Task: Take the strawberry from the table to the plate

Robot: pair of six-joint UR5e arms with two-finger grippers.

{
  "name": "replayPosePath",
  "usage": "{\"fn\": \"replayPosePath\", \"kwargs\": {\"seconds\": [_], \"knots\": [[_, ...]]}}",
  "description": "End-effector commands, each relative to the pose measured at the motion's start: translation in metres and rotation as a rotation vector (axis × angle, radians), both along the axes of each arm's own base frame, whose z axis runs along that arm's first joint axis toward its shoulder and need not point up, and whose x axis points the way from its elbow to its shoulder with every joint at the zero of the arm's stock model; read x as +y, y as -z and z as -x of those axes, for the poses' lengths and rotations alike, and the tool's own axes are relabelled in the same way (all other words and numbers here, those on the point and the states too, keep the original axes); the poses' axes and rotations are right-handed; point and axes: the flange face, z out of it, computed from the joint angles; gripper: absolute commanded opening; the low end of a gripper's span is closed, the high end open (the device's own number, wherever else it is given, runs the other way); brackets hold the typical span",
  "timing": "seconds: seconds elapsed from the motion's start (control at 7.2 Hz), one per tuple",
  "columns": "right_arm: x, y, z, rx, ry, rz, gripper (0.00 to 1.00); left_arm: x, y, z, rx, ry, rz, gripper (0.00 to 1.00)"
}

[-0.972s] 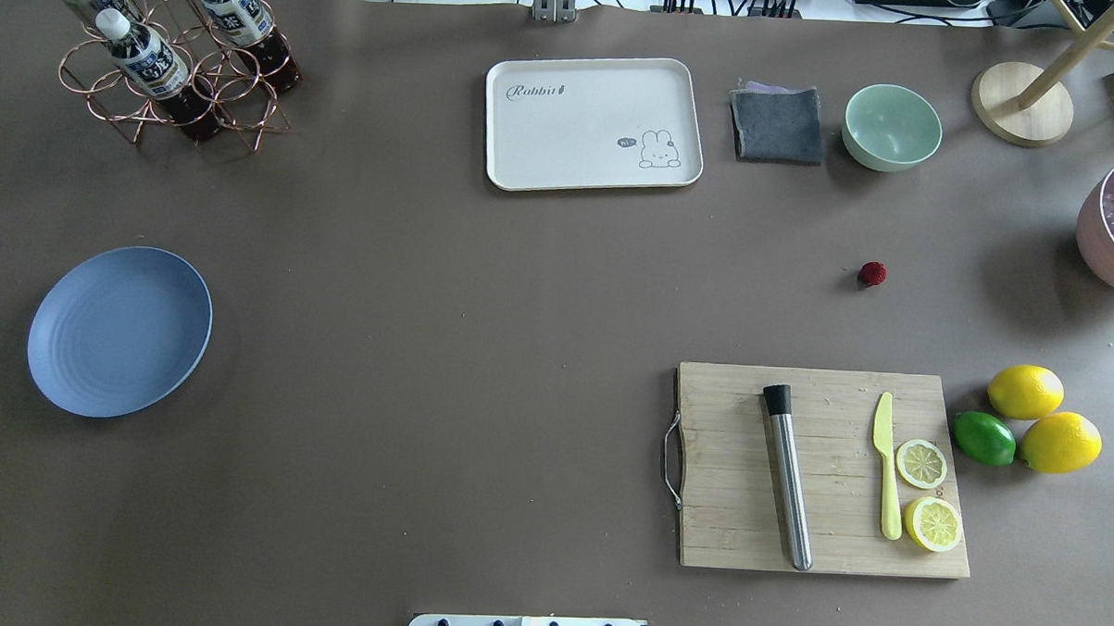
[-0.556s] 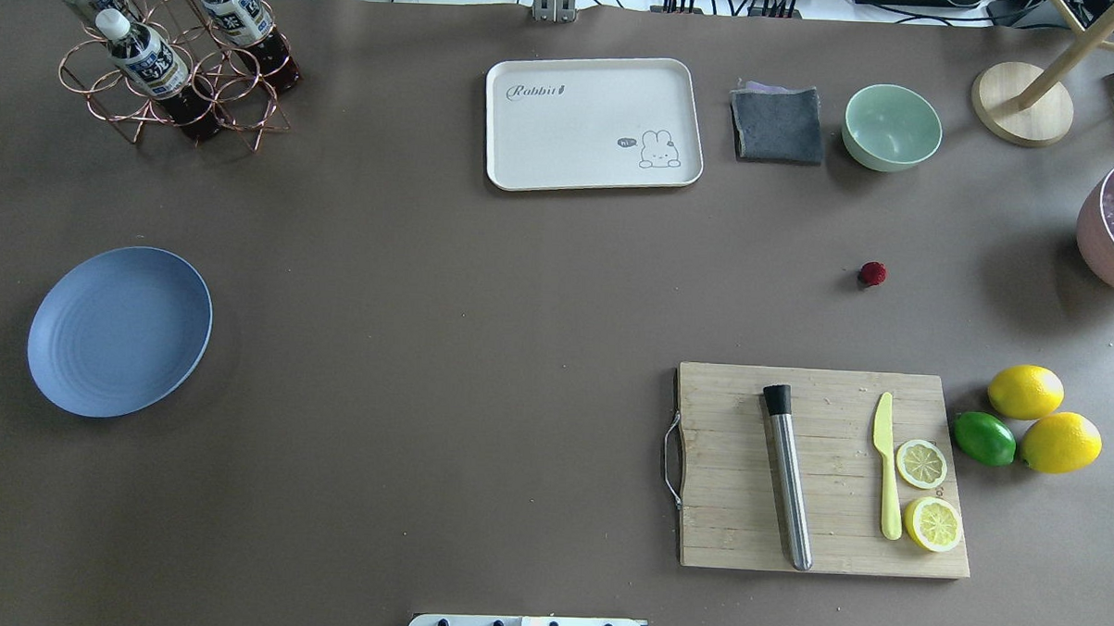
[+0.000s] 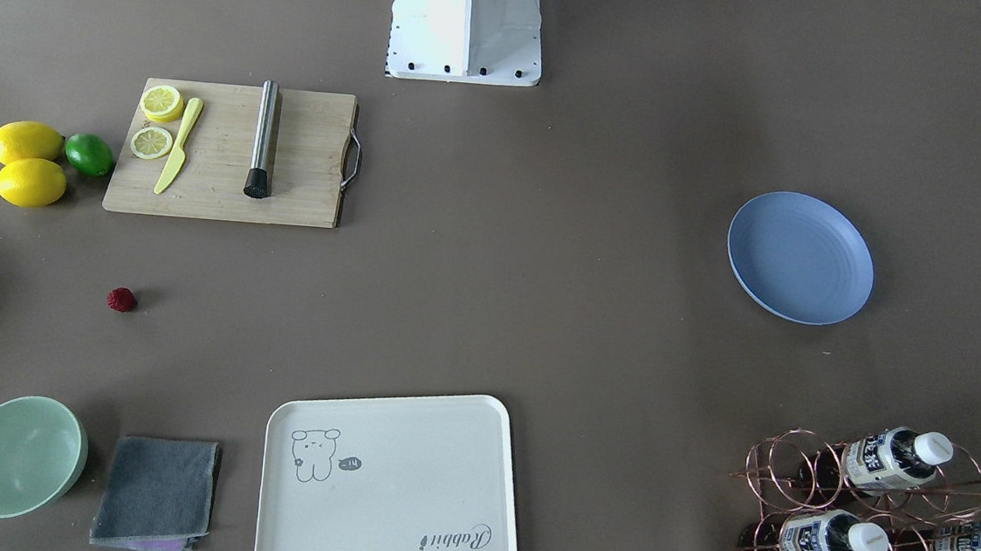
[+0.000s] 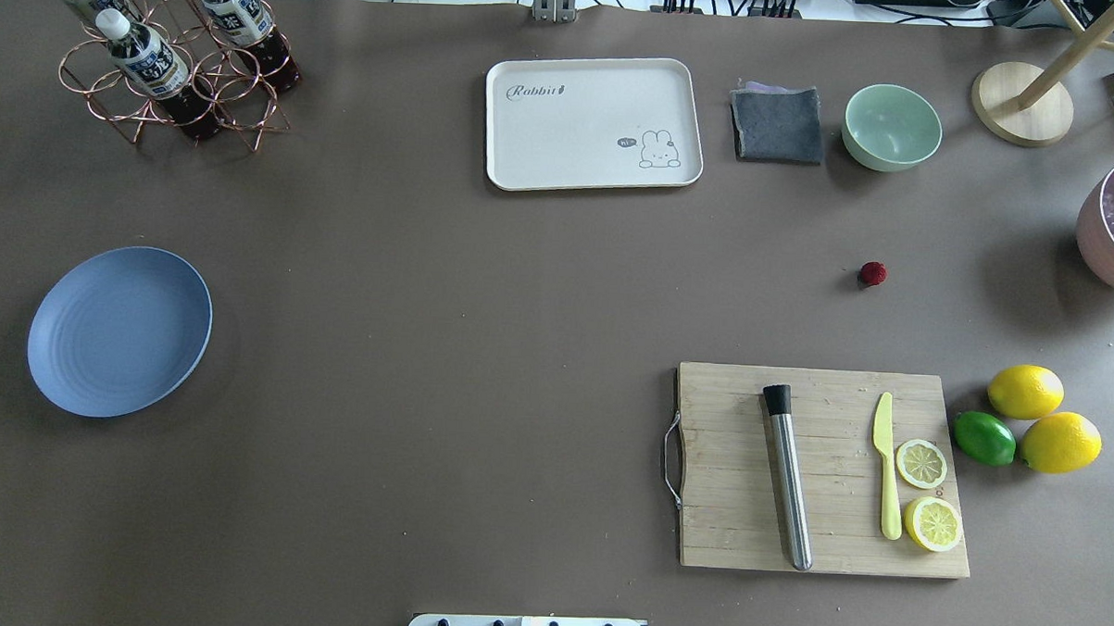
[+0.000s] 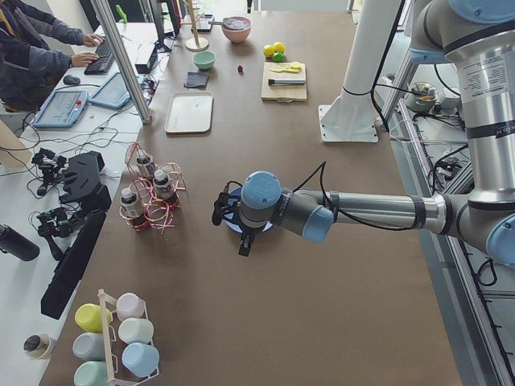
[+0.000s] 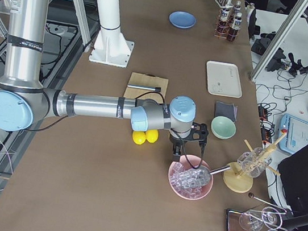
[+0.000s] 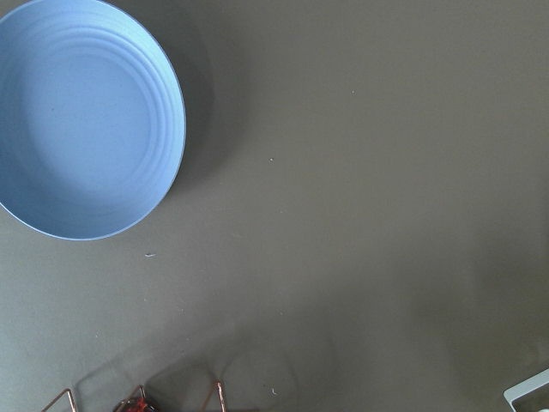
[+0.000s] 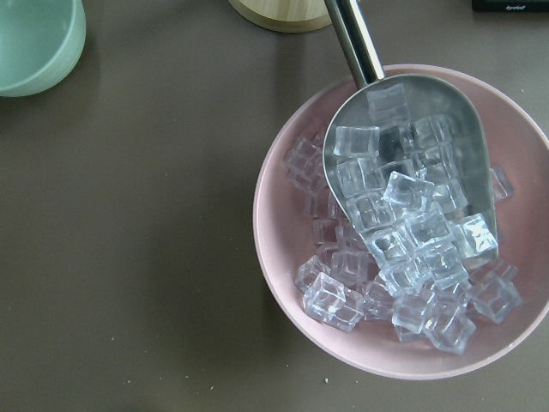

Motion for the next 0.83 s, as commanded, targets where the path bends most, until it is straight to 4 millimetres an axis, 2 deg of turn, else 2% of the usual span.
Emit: {"fn": "replayPosePath", "kwargs": {"seconds": [0.0,0.42,0.56,0.69], "knots": [[0.014,-0.009,0.002,-0.011,0.016,-0.074,1.00,0.005,-0.006,0.000,-0.002,-0.001,-0.003,0.97],[0.014,0.001,0.027,-0.105,0.067,-0.051,1.00,0.002,-0.025,-0.001,0.002,0.004,0.003,0.96],[0.013,0.006,0.038,-0.105,0.062,-0.030,1.00,0.001,-0.032,-0.010,0.006,0.002,0.027,0.97],[0.012,0.008,0.047,-0.100,0.062,-0.016,1.00,-0.002,-0.032,-0.031,-0.026,0.022,0.059,0.97]]}}
